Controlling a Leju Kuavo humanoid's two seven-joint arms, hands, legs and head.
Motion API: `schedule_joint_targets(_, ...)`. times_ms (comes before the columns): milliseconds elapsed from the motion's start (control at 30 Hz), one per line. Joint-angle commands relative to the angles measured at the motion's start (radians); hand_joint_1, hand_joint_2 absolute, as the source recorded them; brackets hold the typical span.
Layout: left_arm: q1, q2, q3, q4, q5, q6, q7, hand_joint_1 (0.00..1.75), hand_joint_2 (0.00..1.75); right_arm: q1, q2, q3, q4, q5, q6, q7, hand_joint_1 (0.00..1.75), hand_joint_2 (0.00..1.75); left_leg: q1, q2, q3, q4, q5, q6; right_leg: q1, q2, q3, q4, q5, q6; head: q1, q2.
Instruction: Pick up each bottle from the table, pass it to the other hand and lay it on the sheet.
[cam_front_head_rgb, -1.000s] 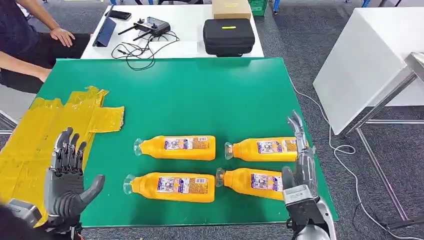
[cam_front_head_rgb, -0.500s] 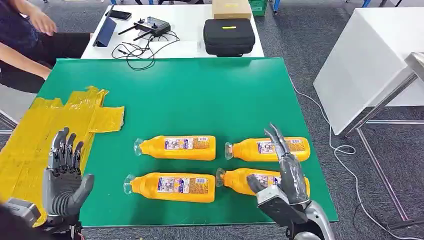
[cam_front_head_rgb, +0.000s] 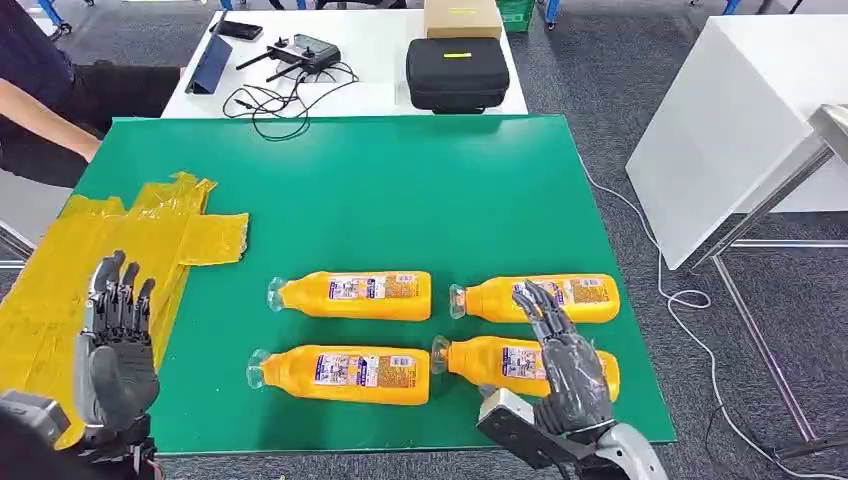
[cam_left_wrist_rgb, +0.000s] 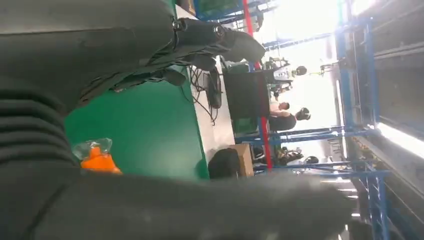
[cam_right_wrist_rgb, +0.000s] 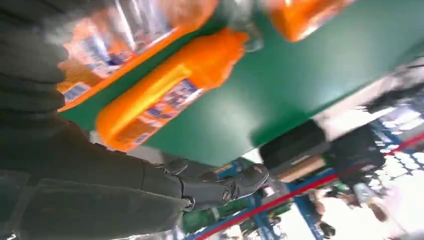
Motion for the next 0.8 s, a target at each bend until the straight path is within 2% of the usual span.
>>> schedule_joint_targets(33, 0.011, -0.02, 0.038, -0.003, 0.0, 0.003, 0.021, 0.0, 0.0, -0.036, -0.002, -0.012, 0.132, 0.211, -0.018, 0.158, 0.0, 1.75, 0.0, 0.001, 0.006, -0.002, -0.002, 0.0, 0.0, -0.001, 0.006, -0.002, -0.002, 0.0, 0.0, 0.0)
schedule_joint_targets(200, 0.024, -0.014, 0.033, -0.017, 0.011, 0.005, 0.032, 0.0, 0.0, -0.022, 0.023, -0.073, 0.231, 0.226, 0.007, 0.157, 0.0, 1.75, 0.0, 0.0, 0.005, -0.002, -0.001, 0.0, 0.001, -0.001, 0.005, -0.002, -0.001, 0.0, 0.0, 0.0)
schedule_joint_targets(267, 0.027, -0.011, 0.033, -0.018, 0.016, 0.007, 0.035, 0.0, 0.0, -0.017, 0.02, -0.085, 0.255, 0.223, 0.014, 0.152, 0.0, 1.75, 0.001, 0.0, 0.01, -0.003, -0.003, 0.0, 0.001, -0.002, 0.01, -0.003, -0.003, 0.001, 0.0, 0.0)
schedule_joint_targets(300, 0.028, -0.01, 0.033, -0.019, 0.018, 0.008, 0.036, 0.0, 0.0, -0.015, 0.017, -0.088, 0.265, 0.222, 0.012, 0.149, 0.0, 1.75, 0.0, -0.001, 0.007, -0.003, -0.002, 0.0, 0.0, -0.003, 0.007, -0.002, -0.002, 0.001, 0.0, 0.0)
schedule_joint_targets(467, 0.021, -0.003, 0.036, -0.016, 0.033, 0.012, 0.039, 0.0, 0.0, -0.024, 0.012, -0.087, 0.315, 0.19, 0.049, 0.135, 0.0, 1.75, 0.0, 0.0, 0.005, -0.002, -0.001, 0.0, 0.0, -0.001, 0.005, -0.002, -0.001, 0.0, 0.0, 0.0)
schedule_joint_targets(533, 0.005, -0.002, 0.039, -0.011, 0.042, 0.013, 0.042, 0.0, 0.0, -0.048, 0.012, -0.076, 0.384, 0.179, 0.058, 0.131, 0.0, 1.75, 0.0, -0.001, 0.01, -0.003, -0.003, 0.001, 0.001, -0.003, 0.01, -0.003, -0.003, 0.0, 0.0, 0.0)
schedule_joint_targets(633, -0.004, -0.006, 0.044, -0.013, 0.046, 0.016, 0.048, 0.0, 0.0, -0.066, 0.019, -0.073, 0.429, 0.179, 0.059, 0.142, 0.0, 1.75, 0.001, 0.0, 0.008, -0.003, -0.002, 0.0, 0.001, -0.002, 0.008, -0.003, -0.002, 0.0, 0.0, 0.0)
schedule_joint_targets(700, -0.005, -0.006, 0.045, -0.012, 0.047, 0.016, 0.05, 0.0, 0.0, -0.073, 0.02, -0.073, 0.445, 0.19, 0.055, 0.161, 0.0, 1.75, 0.001, 0.0, 0.015, -0.005, -0.004, 0.0, 0.001, -0.003, 0.014, -0.004, -0.004, 0.001, 0.0, 0.0)
schedule_joint_targets(733, -0.006, -0.008, 0.049, -0.01, 0.047, 0.017, 0.051, 0.0, 0.0, -0.08, 0.023, -0.077, 0.461, 0.201, 0.055, 0.178, 0.0, 1.75, 0.001, 0.001, 0.006, -0.002, -0.002, 0.0, 0.001, -0.001, 0.006, -0.002, -0.001, 0.0, 0.0, 0.0)
schedule_joint_targets(800, -0.006, -0.008, 0.049, -0.01, 0.047, 0.017, 0.051, 0.0, 0.0, -0.08, 0.023, -0.077, 0.461, 0.201, 0.055, 0.178, 0.0, 1.75, 0.001, 0.0, 0.009, -0.003, -0.003, 0.0, 0.001, -0.002, 0.009, -0.003, -0.002, 0.0, 0.0, 0.0)
